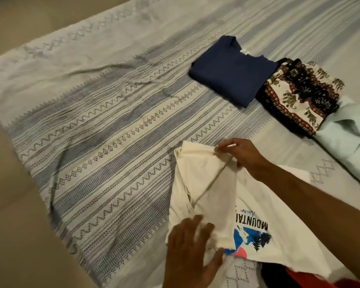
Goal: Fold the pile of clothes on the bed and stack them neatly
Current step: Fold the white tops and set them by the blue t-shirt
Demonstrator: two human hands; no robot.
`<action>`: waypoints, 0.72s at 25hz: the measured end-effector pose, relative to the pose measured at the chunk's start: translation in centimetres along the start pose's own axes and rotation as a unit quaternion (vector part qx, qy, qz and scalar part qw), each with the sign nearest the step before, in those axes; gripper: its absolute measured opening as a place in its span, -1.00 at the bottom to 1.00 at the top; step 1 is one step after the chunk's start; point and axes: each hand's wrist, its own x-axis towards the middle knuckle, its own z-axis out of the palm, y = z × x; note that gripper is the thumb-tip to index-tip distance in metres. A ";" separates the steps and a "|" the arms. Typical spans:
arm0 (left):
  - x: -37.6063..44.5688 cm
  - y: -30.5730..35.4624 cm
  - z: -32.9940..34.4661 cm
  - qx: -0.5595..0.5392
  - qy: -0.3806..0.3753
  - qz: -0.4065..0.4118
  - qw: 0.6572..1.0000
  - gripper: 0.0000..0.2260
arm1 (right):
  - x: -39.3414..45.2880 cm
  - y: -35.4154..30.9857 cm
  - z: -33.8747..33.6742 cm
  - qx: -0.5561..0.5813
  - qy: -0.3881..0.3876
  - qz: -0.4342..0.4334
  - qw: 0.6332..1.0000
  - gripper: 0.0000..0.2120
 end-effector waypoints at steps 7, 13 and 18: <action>7.0 -2.0 -2.7 -0.050 0.046 -0.219 0.973 -0.41 | 2.6 -1.3 -0.4 -0.017 -0.144 0.048 0.988 -0.56; 18.2 0.4 -1.6 -0.137 0.098 -0.223 0.960 -0.74 | 1.4 1.9 -1.1 0.168 -0.049 0.079 0.981 -0.63; 18.3 5.4 -1.9 -0.236 -0.039 0.003 0.971 -0.95 | 0.9 2.7 -0.9 0.204 -0.027 0.086 0.975 -0.85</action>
